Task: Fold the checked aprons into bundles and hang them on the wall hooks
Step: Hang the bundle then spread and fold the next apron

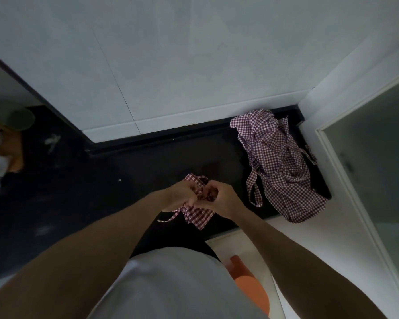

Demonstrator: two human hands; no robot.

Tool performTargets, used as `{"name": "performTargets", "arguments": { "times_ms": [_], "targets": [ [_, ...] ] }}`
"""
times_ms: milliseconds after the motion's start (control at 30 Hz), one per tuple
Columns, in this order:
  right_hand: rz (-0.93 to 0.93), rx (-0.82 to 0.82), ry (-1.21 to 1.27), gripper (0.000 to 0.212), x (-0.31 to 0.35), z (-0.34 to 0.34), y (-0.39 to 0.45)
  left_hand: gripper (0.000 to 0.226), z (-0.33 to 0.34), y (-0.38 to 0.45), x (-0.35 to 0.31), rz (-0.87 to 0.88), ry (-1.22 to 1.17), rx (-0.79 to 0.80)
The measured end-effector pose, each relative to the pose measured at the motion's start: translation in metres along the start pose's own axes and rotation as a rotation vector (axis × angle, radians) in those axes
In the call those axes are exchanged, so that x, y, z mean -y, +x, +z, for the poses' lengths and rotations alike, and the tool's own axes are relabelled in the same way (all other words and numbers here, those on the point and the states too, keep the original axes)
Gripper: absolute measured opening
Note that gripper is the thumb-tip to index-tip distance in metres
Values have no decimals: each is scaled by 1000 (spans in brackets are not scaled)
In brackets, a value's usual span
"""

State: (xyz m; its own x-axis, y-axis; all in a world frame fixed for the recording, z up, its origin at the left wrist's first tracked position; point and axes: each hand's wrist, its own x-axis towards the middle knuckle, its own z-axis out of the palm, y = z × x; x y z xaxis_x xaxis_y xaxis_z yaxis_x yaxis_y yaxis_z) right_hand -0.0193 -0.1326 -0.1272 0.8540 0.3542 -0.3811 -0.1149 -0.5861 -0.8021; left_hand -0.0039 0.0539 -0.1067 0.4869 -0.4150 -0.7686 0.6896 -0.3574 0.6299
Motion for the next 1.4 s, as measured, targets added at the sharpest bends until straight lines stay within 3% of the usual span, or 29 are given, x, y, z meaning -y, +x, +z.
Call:
{"name": "performTargets", "arguments": {
  "times_ms": [133,300,433,533,633,800,967,1033,1100,1300,1400],
  "targets": [
    [-26,4,-66,36,0,-2,0,23,6,-2,-3,80,124,-44],
    [-87,-50,-100,34,-1,7,-1,41,9,-3,1,44,-20,-107],
    [-99,-129,-80,25,-2,14,-2,34,10,-5,1,57,-1,-174],
    [-99,-171,-90,17,-3,22,-3,21,10,-4,0,128,116,-331],
    [-74,-179,-49,19,-6,26,-1,26,11,-5,2,207,176,-448],
    [7,-209,36,18,1,31,1,35,13,-15,4,210,-206,-474],
    [47,-218,57,14,3,31,2,30,5,-15,18,177,-442,-336],
    [83,-208,63,15,4,28,4,22,-2,-15,22,205,-354,-270],
    [111,-206,70,17,6,25,5,31,-7,-16,23,218,-188,-245],
    [185,-125,157,12,12,24,10,14,1,-14,8,227,256,-532],
    [197,-124,181,14,14,23,10,14,4,-13,7,276,330,-560]
  ]
}}
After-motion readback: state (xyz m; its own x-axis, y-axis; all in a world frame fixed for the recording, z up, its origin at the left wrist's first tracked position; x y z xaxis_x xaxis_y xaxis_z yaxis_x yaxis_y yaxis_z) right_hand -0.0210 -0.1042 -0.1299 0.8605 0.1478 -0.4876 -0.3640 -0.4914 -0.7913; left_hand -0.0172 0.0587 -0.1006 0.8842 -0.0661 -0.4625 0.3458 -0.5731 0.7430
